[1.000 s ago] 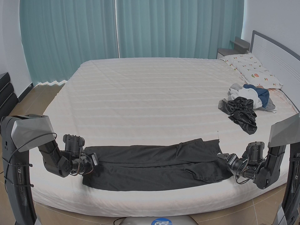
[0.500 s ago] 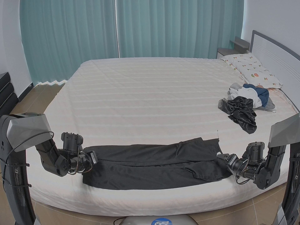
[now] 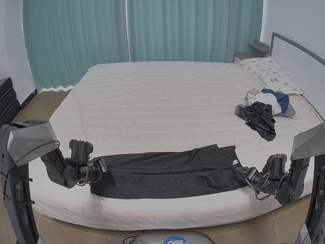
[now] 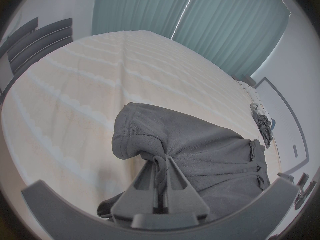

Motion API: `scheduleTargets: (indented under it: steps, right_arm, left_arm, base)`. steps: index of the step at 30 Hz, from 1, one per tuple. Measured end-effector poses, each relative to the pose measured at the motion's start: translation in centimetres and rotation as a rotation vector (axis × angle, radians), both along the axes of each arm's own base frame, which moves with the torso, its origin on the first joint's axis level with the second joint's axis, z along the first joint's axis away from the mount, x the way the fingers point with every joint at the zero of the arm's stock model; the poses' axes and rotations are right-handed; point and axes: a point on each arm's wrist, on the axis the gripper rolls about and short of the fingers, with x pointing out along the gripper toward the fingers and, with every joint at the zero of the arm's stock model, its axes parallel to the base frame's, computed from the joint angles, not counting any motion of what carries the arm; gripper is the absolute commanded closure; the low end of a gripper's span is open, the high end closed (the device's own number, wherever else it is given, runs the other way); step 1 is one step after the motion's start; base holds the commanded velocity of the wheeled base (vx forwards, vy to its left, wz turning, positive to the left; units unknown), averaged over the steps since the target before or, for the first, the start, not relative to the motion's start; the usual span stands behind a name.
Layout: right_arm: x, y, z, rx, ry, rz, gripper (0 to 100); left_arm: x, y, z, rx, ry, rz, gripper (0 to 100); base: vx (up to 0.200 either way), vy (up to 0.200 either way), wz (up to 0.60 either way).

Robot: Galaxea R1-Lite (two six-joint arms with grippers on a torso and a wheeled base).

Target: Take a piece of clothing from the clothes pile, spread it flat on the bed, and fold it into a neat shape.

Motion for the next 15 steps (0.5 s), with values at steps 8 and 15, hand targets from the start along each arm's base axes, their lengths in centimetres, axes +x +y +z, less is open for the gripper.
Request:
scheduleTargets:
  steps: [8, 15]
  right_arm:
    - [-0.1, 0.0, 0.0, 0.001, 0.003, -0.001, 0]
    - [-0.1, 0.0, 0.0, 0.001, 0.003, 0.000, 0]
  left_arm:
    - [0.5, -1.3, 0.5, 0.037, -0.002, 0.007, 100]
    - [0.4, -2.5, 0.8, 0.060, 0.034, -0.011, 100]
  base:
    - [0.000, -0.175, 0.00]
    - [0.000, -0.200, 0.00]
